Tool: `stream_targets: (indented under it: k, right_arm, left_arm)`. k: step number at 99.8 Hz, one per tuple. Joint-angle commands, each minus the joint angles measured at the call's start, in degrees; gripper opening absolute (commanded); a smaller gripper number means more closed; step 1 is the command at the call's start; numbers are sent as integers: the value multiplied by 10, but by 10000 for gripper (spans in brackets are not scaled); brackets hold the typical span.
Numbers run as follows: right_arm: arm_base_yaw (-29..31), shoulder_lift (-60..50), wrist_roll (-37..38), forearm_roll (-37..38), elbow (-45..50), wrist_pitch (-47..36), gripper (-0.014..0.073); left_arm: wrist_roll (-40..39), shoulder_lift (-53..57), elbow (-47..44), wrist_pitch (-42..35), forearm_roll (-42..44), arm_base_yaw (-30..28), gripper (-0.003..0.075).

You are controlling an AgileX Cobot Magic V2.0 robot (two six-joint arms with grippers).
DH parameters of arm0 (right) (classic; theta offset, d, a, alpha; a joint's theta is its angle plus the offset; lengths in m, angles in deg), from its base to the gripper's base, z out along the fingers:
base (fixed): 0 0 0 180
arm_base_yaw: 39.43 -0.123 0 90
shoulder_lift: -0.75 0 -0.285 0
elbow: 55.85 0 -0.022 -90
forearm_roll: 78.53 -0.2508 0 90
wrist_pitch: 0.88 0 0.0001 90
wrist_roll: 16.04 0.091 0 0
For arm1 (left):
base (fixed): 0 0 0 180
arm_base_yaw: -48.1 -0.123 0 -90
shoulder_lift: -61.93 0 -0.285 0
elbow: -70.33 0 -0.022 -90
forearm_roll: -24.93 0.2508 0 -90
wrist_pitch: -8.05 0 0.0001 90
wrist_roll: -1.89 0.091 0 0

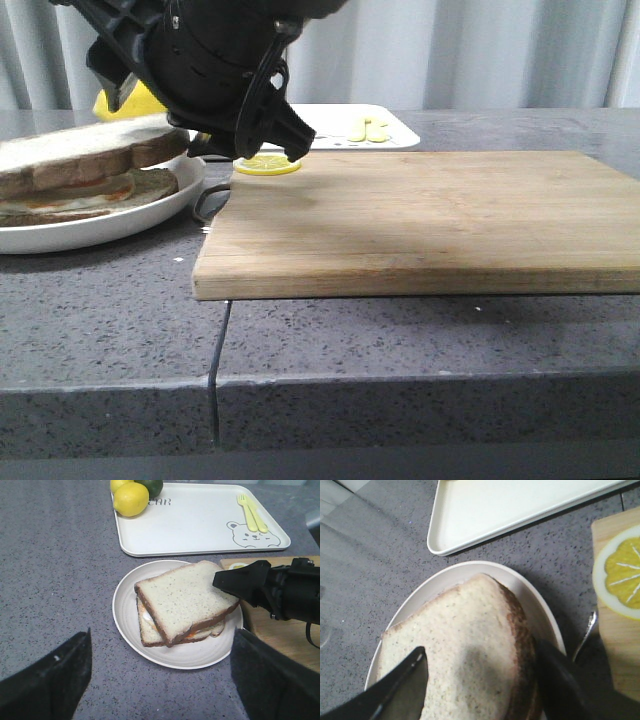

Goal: Place bread and move sandwich to tray

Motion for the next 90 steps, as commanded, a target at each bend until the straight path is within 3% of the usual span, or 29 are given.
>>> stream_targets:
  k: [1, 39, 69, 90]
  right_arm:
    - [0, -28, -18, -16, -11, 1, 493]
    - [0, -58, -67, 2, -11, -50, 533]
    - [1, -169, -95, 184, -4, -66, 533]
    - [15, -264, -94, 318, 66, -88, 533]
  left_arm:
    - [-6, -7, 20, -39, -9, 4, 536]
    - [-6, -7, 20, -39, -9, 4, 536]
    - [-6, -7, 20, -39, -9, 4, 536]
    - [-6, -7, 20, -39, -9, 4, 536]
